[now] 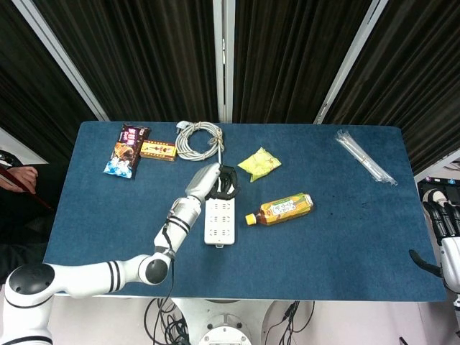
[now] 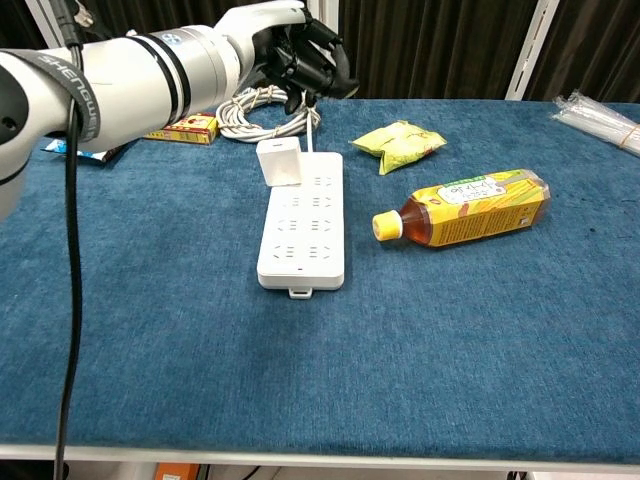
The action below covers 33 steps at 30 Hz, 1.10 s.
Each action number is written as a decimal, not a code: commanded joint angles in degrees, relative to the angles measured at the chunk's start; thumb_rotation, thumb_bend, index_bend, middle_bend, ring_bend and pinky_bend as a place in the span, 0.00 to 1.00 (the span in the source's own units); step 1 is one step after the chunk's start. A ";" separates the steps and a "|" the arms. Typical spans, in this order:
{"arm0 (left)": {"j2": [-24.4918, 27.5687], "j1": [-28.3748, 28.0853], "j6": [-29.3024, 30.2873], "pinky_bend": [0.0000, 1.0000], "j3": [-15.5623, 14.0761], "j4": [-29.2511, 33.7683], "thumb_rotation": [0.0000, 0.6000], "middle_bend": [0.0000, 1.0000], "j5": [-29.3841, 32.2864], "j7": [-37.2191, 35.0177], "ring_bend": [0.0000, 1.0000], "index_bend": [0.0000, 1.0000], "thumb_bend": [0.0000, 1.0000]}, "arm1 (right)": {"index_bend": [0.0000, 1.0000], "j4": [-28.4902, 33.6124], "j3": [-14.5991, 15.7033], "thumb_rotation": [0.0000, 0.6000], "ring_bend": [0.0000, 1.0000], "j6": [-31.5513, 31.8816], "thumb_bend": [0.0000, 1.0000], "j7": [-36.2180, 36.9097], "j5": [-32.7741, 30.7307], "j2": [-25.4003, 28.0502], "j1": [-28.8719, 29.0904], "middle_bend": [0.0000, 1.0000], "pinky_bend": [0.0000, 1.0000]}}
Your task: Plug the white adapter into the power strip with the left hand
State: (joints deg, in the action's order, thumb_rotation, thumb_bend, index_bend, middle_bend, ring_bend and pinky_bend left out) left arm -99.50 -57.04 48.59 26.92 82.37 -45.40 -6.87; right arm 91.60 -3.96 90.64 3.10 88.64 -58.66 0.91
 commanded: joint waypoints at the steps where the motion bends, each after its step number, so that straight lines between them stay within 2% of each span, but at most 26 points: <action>1: -2.36 4.45 -10.18 0.88 6.83 -4.04 1.00 0.91 -4.34 -21.31 0.84 0.84 0.58 | 0.00 0.06 -0.02 1.00 0.00 0.14 0.08 -0.01 -0.13 0.06 -0.13 0.07 0.00; 5: -3.67 5.28 -12.51 0.96 7.80 -6.46 1.00 0.96 -4.66 -27.42 0.89 0.87 0.61 | 0.00 -0.02 -0.04 1.00 0.00 0.04 0.08 0.01 -0.46 0.03 -0.24 0.07 0.00; 9: -4.60 6.05 -15.78 0.97 8.74 -8.24 1.00 0.98 -6.14 -33.44 0.91 0.89 0.61 | 0.00 -0.12 -0.09 1.00 0.00 -0.15 0.08 0.03 -0.52 -0.14 -0.12 0.07 0.00; 17: -6.84 6.64 -17.80 0.98 9.76 -11.95 1.00 1.00 -10.32 -41.19 0.93 0.90 0.61 | 0.00 -0.16 -0.22 1.00 0.00 -0.38 0.08 -0.06 -0.93 -0.14 -0.11 0.07 0.00; 33: -9.76 6.42 -18.58 0.98 9.06 -17.16 1.00 1.00 -15.53 -49.05 0.93 0.90 0.61 | 0.00 0.22 -0.40 1.00 0.00 -1.07 0.08 -0.60 -1.58 -0.05 0.08 0.07 0.00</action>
State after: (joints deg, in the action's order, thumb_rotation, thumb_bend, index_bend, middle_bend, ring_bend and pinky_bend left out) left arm -109.17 -50.52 30.14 36.10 65.31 -60.77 -55.75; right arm 91.82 -4.36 89.57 2.49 87.06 -58.72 0.99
